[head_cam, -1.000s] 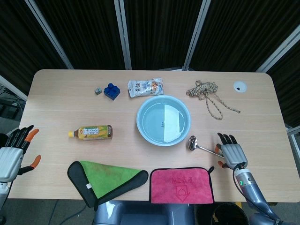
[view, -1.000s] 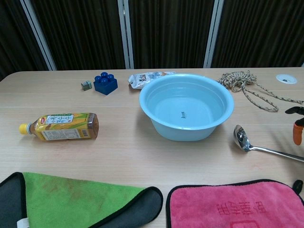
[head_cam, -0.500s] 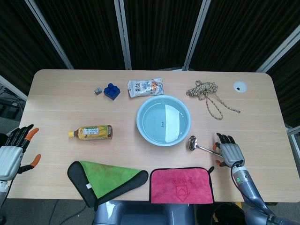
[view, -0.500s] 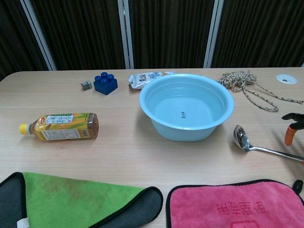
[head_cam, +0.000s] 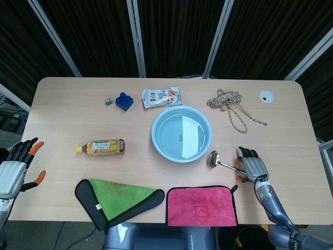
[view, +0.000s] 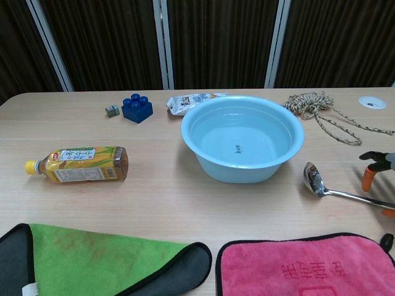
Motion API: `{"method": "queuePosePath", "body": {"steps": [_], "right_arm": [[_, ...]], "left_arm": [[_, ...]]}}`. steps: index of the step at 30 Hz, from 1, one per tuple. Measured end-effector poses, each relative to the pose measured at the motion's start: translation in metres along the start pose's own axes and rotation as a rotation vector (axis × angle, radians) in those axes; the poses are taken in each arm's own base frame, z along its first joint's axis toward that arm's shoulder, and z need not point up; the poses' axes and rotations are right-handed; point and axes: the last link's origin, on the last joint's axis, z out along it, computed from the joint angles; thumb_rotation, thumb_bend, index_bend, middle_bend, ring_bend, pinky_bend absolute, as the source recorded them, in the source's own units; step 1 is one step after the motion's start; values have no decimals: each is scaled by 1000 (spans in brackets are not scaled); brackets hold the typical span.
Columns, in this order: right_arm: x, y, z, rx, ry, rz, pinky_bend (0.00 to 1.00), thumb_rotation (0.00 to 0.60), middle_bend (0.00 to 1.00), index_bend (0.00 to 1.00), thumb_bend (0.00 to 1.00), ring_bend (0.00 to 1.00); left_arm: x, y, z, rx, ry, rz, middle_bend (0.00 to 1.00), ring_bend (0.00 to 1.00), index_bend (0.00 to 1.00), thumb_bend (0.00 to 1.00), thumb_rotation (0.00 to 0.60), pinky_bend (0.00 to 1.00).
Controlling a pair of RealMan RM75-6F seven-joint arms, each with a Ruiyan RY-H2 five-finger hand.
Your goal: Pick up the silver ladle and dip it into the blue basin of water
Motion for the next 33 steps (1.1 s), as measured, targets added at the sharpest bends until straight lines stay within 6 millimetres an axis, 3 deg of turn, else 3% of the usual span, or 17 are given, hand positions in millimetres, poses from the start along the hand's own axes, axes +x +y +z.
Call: {"method": "queuePosePath", "body": {"steps": [24,33], "right_arm": [[-17,6,14,6,-11,56,0,600,0,452,247,0],[-22,4,20,21,-16,68,0,600,0,538,292,0]], "left_arm": [[-3,3,1,-14,-15,5,0,0,83,376,564,0],[-3,3,1,-17,-18,5,0,0,83,376,568,0]]}}
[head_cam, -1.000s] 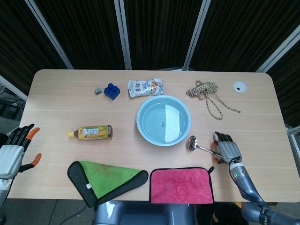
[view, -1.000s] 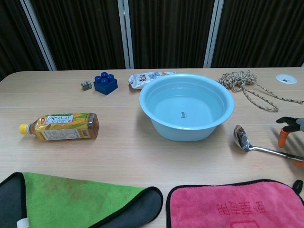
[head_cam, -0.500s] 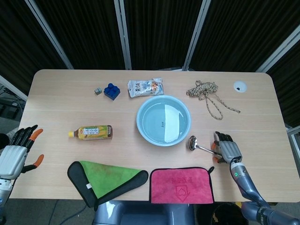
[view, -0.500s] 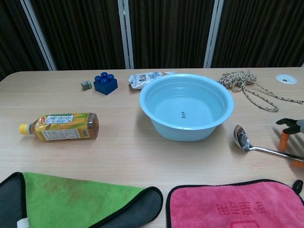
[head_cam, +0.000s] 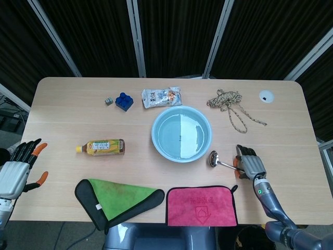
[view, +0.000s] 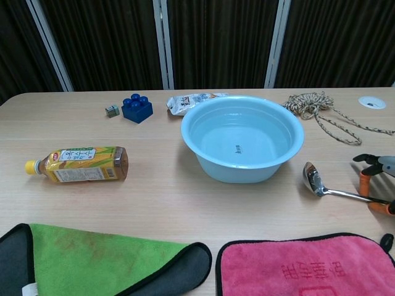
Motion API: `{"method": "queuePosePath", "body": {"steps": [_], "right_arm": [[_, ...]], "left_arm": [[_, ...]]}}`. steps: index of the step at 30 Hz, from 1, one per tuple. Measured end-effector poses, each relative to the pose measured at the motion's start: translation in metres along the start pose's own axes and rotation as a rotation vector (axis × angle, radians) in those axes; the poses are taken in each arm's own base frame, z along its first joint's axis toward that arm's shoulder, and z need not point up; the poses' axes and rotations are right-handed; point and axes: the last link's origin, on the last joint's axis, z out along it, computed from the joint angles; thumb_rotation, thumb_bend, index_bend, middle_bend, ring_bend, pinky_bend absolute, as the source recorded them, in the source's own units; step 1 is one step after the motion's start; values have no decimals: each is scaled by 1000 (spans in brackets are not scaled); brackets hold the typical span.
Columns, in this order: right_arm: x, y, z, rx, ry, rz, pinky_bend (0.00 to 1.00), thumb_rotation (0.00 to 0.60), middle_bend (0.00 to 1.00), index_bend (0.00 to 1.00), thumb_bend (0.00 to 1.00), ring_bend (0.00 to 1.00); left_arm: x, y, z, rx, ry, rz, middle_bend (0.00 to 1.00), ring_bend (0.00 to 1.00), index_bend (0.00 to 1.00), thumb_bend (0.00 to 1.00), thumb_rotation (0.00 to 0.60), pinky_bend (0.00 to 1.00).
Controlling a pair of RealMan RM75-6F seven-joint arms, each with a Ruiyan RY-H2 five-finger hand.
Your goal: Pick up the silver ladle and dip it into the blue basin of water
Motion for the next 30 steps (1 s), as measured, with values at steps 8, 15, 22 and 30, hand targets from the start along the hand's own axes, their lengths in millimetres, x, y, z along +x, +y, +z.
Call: {"method": "queuePosePath", "body": {"steps": [8,15,22,30], "right_arm": [[0,1,2,9,3,-11,0,600,0,621,345,0],[4,2,-2,14,8,-29,0,600,0,626,351,0],[9,3,-6,5,-1,-71,0,600,0,626,366,0],[20,3,-10,-4,-12,-137,0,600,0,629,386,0]], "left_arm": [[0,0,0,0,-1,-2,0,0,83,377,565,0],[1,1,-1,-5,1,-4,0,0,83,375,565,0],[2,1,-2,-10,0,-8,0,0,83,377,565,0],[4,1,-3,-16,3,-17,0,0,83,376,565,0]]}}
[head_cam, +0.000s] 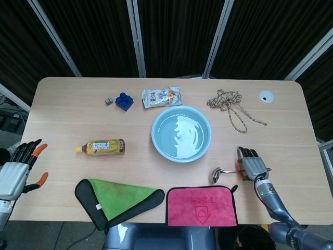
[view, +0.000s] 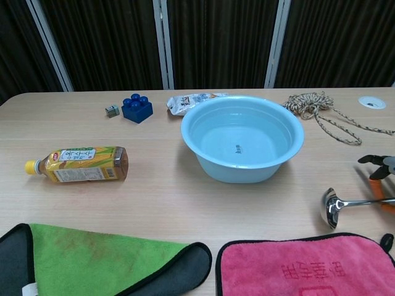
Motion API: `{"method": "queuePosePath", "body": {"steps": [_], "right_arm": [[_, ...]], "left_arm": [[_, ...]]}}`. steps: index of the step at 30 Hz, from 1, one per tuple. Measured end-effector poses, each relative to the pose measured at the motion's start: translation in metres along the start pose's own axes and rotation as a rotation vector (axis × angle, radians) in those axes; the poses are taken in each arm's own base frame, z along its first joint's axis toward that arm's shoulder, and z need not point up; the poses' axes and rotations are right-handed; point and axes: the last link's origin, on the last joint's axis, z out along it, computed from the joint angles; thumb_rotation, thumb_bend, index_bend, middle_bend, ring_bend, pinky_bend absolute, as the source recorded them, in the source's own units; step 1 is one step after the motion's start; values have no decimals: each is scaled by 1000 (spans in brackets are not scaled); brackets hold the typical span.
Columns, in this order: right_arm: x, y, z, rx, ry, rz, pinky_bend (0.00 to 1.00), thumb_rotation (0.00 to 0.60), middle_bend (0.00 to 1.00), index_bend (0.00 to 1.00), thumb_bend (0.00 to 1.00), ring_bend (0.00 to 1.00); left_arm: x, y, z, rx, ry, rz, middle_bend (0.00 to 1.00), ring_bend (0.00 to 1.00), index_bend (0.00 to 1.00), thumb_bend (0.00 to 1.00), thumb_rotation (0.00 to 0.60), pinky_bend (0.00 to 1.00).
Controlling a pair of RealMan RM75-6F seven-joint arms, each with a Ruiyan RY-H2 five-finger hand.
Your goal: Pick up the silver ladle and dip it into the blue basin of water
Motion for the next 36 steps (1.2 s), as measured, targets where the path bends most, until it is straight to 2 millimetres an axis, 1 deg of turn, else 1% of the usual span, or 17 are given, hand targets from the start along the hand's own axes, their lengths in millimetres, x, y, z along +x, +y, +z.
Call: {"method": "queuePosePath", "body": {"steps": [5,9,13,18,30,36], "right_arm": [[14,0,-3,-13,-9,-58,0,600,0,636,392,0],[25,1,-7,-27,-50,-49,0,600,0,645,399,0],[39,6,-10,-41,-81,-80,0,600,0,658,407,0],[49,8,-13,-59,-109,-93,0,600,0,664,417,0],[75,28,-18,-129,-232,-65,0,600,0,678,438,0],[99,38,-20,-164,-289,-29,0,600,0,686,448,0]], "left_arm": [[2,0,-1,-5,4,-7,0,0,83,376,566,0],[3,0,-2,-8,7,-11,0,0,83,377,563,0],[3,0,-3,-11,5,-14,0,0,83,376,566,0],[2,1,-3,-17,-3,-15,0,0,83,377,565,0],[-1,4,-4,-29,-22,-14,0,0,83,376,567,0],[-2,6,-4,-37,-28,-14,0,0,83,376,565,0]]}}
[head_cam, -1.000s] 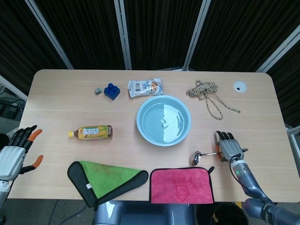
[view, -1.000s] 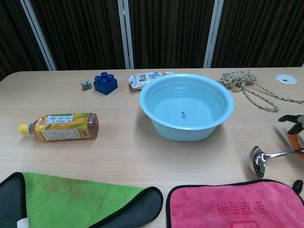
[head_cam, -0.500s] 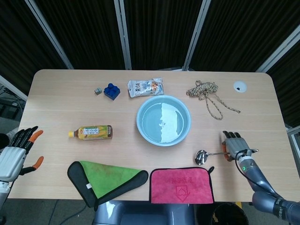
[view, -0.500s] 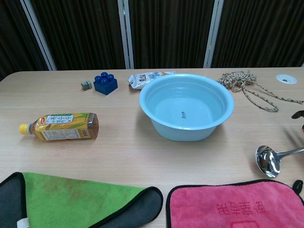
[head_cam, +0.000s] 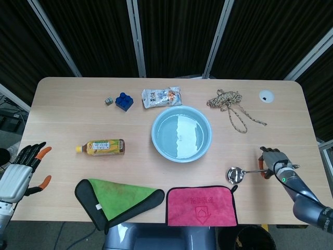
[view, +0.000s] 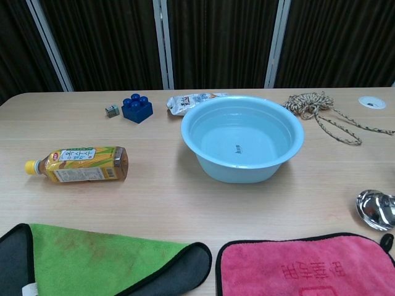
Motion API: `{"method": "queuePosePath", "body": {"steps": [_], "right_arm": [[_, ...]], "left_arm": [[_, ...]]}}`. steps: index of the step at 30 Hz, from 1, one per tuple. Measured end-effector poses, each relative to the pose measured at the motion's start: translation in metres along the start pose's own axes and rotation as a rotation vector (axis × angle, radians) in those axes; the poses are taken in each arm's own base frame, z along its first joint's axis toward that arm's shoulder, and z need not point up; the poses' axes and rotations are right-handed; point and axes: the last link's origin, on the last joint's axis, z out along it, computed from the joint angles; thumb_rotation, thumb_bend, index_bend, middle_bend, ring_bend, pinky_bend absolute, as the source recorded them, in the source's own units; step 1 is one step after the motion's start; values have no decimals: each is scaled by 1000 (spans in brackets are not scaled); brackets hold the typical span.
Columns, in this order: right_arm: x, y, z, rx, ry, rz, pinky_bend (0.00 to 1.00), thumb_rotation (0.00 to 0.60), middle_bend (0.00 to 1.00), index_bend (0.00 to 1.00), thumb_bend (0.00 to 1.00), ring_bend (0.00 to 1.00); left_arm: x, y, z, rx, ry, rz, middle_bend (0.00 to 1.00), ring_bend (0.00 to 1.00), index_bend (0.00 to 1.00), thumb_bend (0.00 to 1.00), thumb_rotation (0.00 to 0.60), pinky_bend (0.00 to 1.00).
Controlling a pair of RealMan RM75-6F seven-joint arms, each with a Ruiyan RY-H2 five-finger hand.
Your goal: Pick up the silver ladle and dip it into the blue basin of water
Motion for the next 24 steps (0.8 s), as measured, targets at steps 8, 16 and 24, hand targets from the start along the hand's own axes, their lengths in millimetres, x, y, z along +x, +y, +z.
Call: {"method": "queuePosePath", "body": {"steps": [8,16,24], "right_arm": [[31,11,-12,-36,-44,70,0,600,0,695,455,0],[47,22,-20,-57,-75,136,0,600,0,697,459,0],[71,30,-35,-79,-54,176,0,600,9,705,472,0]], "left_arm": [[0,0,0,-1,0,1,0,0,83,375,565,0],[0,0,-1,0,-4,1,0,0,83,375,565,0],[-2,0,0,1,-8,4,0,0,84,376,567,0]]}}
